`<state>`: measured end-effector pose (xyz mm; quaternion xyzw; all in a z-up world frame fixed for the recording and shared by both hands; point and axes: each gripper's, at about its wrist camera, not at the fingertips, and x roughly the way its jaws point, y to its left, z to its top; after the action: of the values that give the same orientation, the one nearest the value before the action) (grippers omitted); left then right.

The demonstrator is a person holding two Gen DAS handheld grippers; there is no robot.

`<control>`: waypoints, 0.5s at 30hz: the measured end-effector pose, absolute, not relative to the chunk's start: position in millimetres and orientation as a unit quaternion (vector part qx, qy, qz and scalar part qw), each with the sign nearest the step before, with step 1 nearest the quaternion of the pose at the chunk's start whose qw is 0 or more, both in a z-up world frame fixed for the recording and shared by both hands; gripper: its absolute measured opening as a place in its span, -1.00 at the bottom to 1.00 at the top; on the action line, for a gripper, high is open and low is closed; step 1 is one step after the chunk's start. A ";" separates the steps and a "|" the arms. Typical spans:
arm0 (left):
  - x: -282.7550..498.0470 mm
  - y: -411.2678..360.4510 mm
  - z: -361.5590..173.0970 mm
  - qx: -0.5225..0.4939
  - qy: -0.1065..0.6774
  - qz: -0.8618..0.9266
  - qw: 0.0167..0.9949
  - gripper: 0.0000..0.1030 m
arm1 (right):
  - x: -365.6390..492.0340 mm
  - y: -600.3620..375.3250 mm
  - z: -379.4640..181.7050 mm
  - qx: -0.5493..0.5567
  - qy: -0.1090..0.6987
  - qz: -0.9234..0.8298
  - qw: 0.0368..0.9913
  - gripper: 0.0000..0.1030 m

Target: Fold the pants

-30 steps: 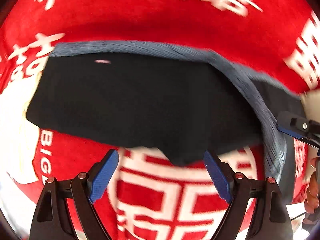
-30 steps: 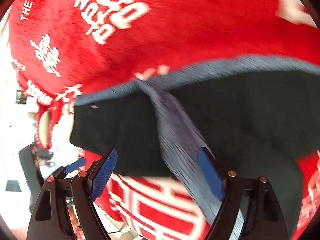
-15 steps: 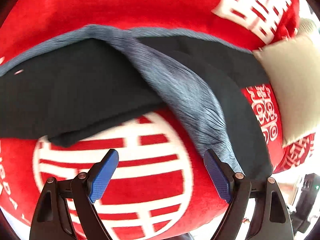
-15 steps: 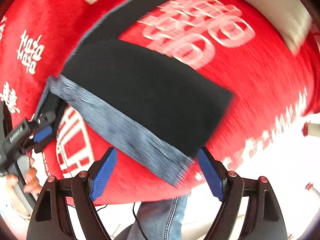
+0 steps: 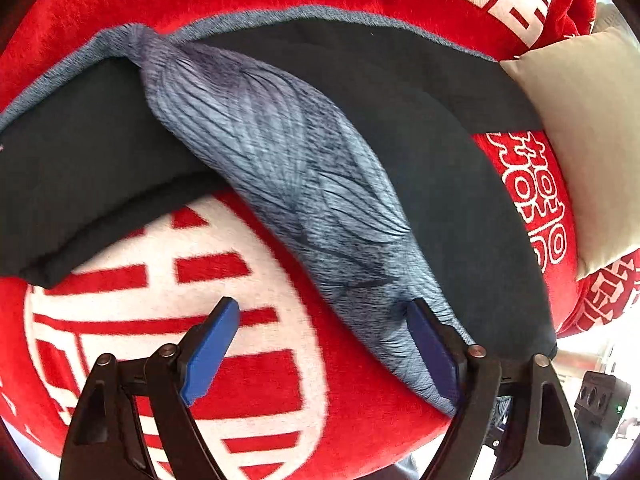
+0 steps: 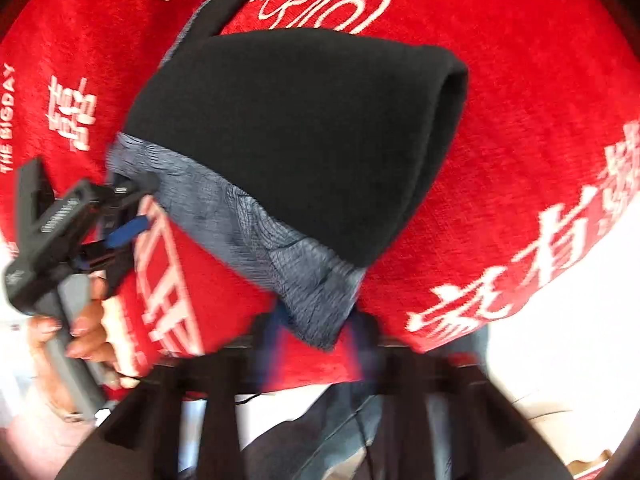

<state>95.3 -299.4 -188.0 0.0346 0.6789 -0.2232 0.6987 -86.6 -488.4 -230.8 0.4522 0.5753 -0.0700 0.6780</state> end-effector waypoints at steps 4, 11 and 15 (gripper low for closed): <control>96.2 -315.3 -182.7 0.010 0.698 -0.250 0.671 -0.72 | -69.2 -492.3 -208.5 0.453 0.576 -0.026 0.680 -0.76; 132.1 -337.9 -130.0 -0.025 0.678 -0.247 0.692 -0.72 | -3.1 -558.8 -129.4 0.428 0.538 0.042 0.725 -0.76; 179.2 -357.9 -111.0 -0.032 0.651 -0.232 0.722 -0.72 | 59.4 -617.6 -109.4 0.407 0.524 0.049 0.747 -0.76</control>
<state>179.2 -357.9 -111.0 -0.0317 0.6508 -0.2324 0.7221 59.4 -617.6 -109.4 0.4068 0.5235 0.0492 0.7470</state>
